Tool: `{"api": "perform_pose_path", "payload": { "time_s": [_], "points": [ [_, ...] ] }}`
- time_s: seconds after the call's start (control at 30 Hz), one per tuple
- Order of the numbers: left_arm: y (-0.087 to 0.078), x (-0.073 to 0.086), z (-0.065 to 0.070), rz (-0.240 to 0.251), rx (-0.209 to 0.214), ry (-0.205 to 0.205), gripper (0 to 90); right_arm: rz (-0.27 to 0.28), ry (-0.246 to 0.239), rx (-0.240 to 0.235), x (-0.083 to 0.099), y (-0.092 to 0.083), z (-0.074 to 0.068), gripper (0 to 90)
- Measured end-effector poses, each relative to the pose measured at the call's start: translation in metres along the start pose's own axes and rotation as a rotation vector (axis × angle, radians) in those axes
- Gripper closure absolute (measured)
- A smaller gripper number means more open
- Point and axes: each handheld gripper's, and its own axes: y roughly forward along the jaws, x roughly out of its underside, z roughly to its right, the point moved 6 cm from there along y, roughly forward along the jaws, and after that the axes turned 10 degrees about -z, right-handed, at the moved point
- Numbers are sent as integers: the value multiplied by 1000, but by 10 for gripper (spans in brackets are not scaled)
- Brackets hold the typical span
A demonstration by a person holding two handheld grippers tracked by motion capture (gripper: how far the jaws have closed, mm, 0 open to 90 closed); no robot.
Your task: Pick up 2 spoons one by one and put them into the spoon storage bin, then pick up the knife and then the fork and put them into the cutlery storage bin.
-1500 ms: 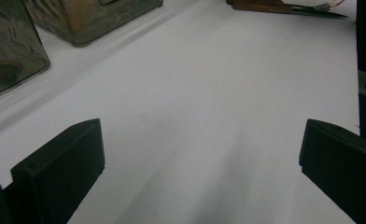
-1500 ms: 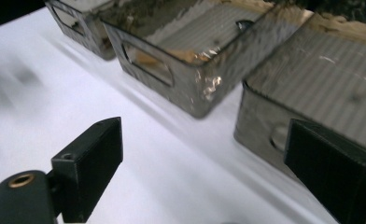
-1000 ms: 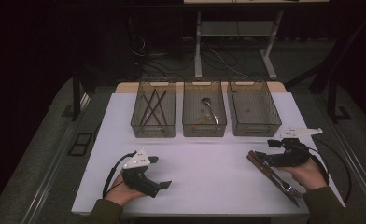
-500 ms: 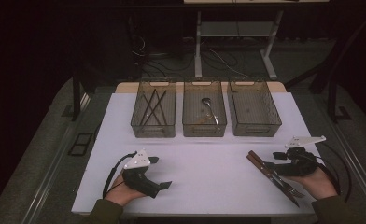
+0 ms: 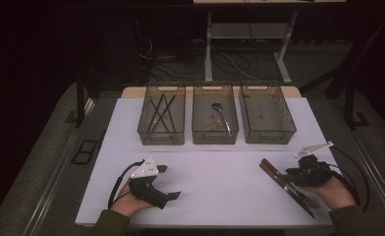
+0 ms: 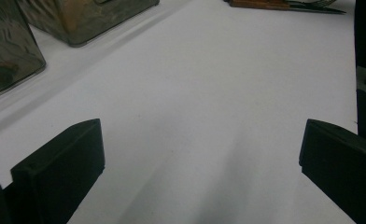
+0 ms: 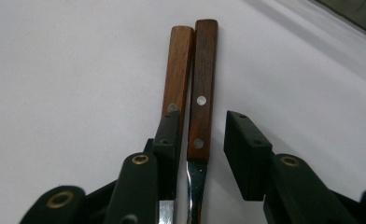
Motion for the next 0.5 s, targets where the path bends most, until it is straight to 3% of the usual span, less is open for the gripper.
{"api": "perform_pose_path", "payload": {
  "time_s": [0.5],
  "points": [
    [0,0,1,-2,-2,0,0,-72,-13,0,3,10,1,723]
  ]
}}
